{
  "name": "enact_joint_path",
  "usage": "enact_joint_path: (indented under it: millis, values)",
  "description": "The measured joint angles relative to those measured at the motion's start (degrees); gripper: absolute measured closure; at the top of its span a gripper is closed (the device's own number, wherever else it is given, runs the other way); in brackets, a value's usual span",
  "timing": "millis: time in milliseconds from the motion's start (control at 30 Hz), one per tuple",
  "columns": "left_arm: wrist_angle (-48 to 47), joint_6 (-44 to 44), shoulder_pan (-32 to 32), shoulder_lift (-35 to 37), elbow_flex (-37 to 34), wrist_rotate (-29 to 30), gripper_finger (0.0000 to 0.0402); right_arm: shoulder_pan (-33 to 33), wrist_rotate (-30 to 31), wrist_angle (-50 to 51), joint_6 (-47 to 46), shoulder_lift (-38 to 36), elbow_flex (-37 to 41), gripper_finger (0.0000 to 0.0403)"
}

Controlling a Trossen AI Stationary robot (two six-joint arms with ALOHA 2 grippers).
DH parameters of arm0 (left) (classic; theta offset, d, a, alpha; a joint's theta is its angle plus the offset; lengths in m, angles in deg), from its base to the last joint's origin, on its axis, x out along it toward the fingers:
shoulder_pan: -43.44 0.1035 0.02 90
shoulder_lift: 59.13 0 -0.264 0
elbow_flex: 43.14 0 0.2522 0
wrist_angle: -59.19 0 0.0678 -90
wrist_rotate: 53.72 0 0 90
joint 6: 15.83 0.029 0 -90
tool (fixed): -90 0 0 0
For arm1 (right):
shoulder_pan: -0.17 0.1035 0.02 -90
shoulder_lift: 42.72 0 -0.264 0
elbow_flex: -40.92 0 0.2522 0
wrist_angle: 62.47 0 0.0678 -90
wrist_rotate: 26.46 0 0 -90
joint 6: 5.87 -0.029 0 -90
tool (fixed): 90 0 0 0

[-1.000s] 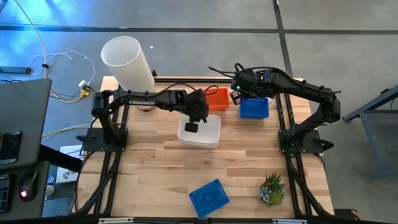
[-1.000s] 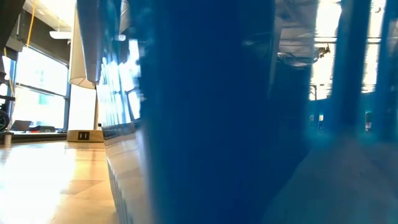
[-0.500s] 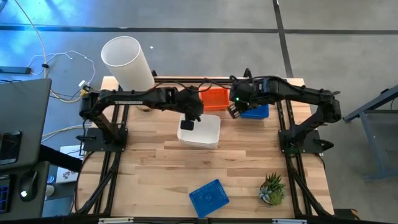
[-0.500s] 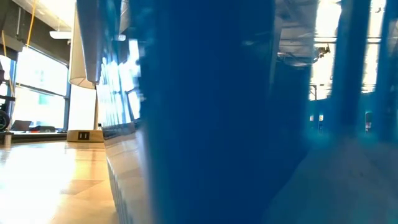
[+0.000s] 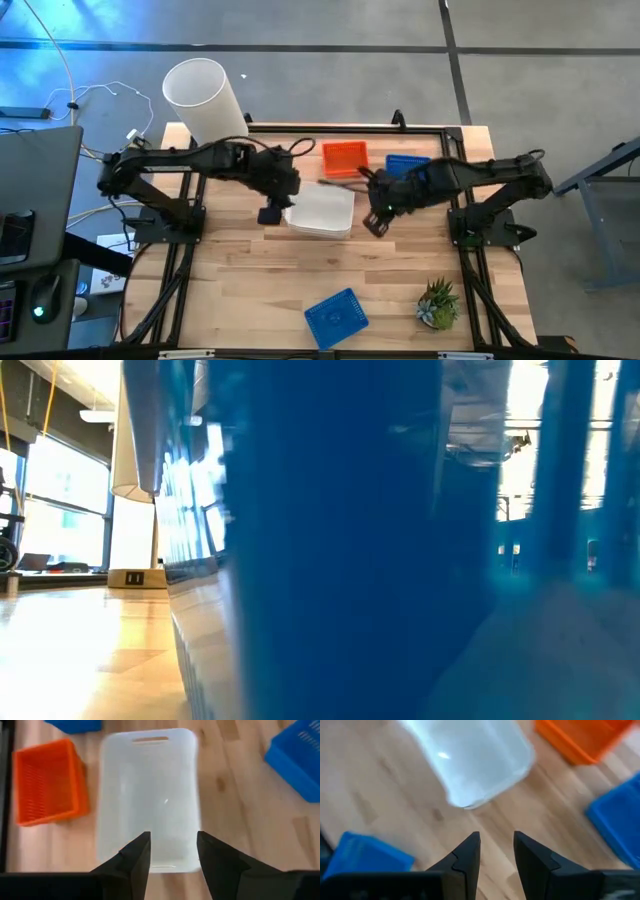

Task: Stack baskets by color
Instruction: Stack the bottom blue bin on the top blue bin

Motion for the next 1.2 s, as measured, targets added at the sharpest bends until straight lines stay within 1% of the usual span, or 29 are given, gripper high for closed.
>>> enact_joint_path:
  millis: [133, 233, 400, 533, 633, 800, 900, 1000, 1200]
  values:
    - [0.94, -5.48, -3.18, 2.37, -5.0, 0.35, 0.026, 4.53, 0.89, -4.4, 1.67, 0.25, 0.01, 0.0297]
    - [1.11, -9.93, -6.06, 3.91, -9.42, 2.57, 0.0261, 7.13, 1.39, -6.68, 2.82, 1.16, 0.02, 0.0294]
    - [3.16, -15.26, -10.68, 4.88, -14.05, 7.0, 0.0261, 10.18, 1.55, -9.66, 7.93, 4.41, 0.02, 0.0267]
    - [3.13, -18.91, -13.5, 4.91, -14.4, 7.9, 0.0261, 11.74, 0.12, -13.3, 15.12, 7.66, 0.02, 0.0238]
    - [3.4, -19.45, -15.09, 4.91, -14.4, 7.98, 0.0261, 12.74, -2.3, -16.08, 20.49, 9.66, 0.02, 0.0224]
    - [3.38, -20.39, -15.7, 4.91, -14.4, 8.63, 0.0261, 14.42, -5.19, -19.91, 27.71, 12.86, 0.02, 0.0222]
    - [3.16, -21.5, -15.65, 4.91, -14.4, 9.08, 0.0261, 15.28, -5.61, -21.5, 31.58, 14.74, 0.02, 0.0222]
    - [2.5, -21.62, -15.67, 4.91, -14.4, 9.07, 0.0261, 15.89, -6.59, -22.39, 33.78, 16.47, 0.02, 0.0222]
    - [-1.13, -23.38, -15.67, 4.91, -14.4, 9.07, 0.0261, 16.02, -7.86, -23.58, 34.25, 20.28, 0.02, 0.0222]
